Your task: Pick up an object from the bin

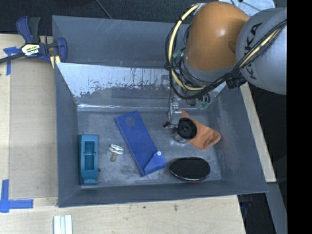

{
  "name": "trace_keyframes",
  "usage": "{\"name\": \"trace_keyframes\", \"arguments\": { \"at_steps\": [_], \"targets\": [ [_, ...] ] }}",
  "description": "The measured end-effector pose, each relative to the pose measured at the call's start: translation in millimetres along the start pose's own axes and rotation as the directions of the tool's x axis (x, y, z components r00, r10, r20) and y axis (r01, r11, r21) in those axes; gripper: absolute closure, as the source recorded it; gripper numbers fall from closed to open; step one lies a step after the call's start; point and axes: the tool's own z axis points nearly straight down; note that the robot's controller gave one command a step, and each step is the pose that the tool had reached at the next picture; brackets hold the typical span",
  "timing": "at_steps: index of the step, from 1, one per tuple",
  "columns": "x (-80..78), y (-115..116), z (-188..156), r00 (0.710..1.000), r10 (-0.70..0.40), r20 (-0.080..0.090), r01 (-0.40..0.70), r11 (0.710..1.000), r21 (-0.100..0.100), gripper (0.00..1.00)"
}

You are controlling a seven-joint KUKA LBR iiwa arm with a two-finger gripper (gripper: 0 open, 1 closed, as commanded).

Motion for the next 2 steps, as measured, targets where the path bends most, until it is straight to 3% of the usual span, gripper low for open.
{"name": "trace_keyframes", "arguments": {
  "at_steps": [1,2],
  "targets": [
    [-1.4,0,-5,1.000,0.001,0.009,-0.001,1.000,-0.001,0.00],
    [19.4,-38,28,0.998,-0.062,0.014,0.062,0.998,-0.001,0.00]
  ]
}}
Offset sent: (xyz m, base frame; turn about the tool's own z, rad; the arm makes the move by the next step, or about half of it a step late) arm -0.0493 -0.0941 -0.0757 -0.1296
